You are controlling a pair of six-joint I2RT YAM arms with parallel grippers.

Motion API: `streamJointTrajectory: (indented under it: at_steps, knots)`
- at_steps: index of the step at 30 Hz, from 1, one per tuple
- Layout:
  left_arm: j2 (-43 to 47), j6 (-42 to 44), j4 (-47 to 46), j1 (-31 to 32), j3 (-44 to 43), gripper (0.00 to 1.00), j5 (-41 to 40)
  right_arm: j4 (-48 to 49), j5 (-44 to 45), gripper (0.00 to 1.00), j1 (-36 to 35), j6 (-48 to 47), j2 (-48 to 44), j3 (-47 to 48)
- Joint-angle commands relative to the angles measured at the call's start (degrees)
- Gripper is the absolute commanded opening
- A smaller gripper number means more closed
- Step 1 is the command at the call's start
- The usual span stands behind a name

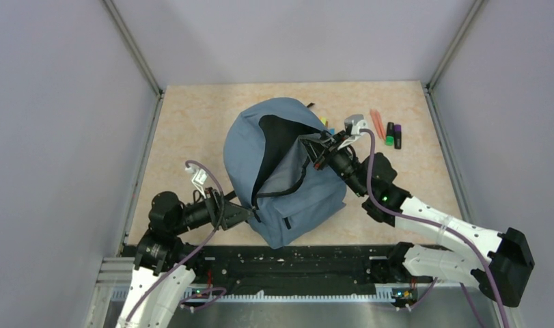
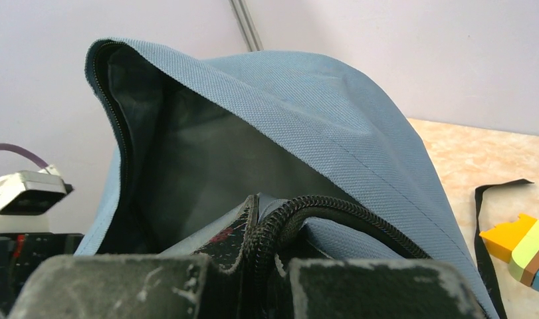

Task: Pack the student bag
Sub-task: Zip the student bag at the center of the board.

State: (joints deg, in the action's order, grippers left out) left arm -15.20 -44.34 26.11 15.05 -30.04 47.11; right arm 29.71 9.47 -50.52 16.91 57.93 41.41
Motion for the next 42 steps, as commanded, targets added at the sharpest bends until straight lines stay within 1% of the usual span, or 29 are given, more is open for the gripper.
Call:
streamJointTrajectory:
  at_steps: [1,10,15,18,20,23,25,28,29,32,35,37,38,42]
  knots:
    - [0.03,-2.51,-8.35,0.13,2.57,0.58,-0.57,1.52,2.64,0.00,-0.42,-0.65,0.36,3.77]
    - [-1.44,-2.40,-9.31,0.54,1.84,0.55,-1.87,2.15,3.01,0.00,-0.45,-0.43,1.71,3.94]
    - [-2.43,-2.59,-10.90,2.08,2.36,0.53,-3.52,2.13,3.60,0.00,-0.46,-0.55,2.33,4.16]
    - [-3.49,-2.66,-11.68,3.83,2.16,0.52,-4.95,2.17,3.88,0.00,-0.46,-0.64,2.69,4.29]
    - [-4.38,-2.40,-11.74,6.18,2.01,0.51,-6.61,2.28,4.04,0.00,-0.46,-0.61,3.03,4.30]
    - [-6.29,-1.44,-11.86,11.75,1.90,0.49,-10.94,2.29,4.28,0.00,-0.40,-0.57,3.46,4.38]
    - [-7.88,-0.69,-11.83,16.61,1.08,0.44,-14.79,2.41,4.46,0.00,-0.41,-0.59,3.67,4.38]
    - [-9.59,0.02,-11.78,21.83,-0.66,0.33,-19.85,2.39,4.56,0.00,-0.46,-0.60,3.92,4.47]
    - [-10.12,0.11,-11.78,22.77,-1.20,0.26,-20.69,2.40,4.52,0.00,-0.49,-0.62,4.03,4.51]
    - [-11.09,-0.13,-11.48,23.61,-2.39,0.11,-21.28,2.37,4.66,0.00,-0.47,-0.64,4.14,4.56]
    - [-10.92,-0.06,-9.64,23.71,-4.63,0.01,-21.54,2.17,4.97,0.00,-0.45,-0.83,4.16,4.47]
    - [-10.50,0.30,-8.42,23.72,-7.00,0.00,-21.61,2.06,5.18,0.00,-0.50,-1.09,4.13,4.47]
    - [-11.23,1.20,-7.45,23.69,-11.69,0.00,-22.01,1.83,5.37,0.00,-0.46,-1.40,4.18,4.47]
    - [-16.44,2.90,-8.26,23.71,-20.18,0.00,-20.47,1.75,5.67,0.00,-0.67,-2.51,4.06,4.39]
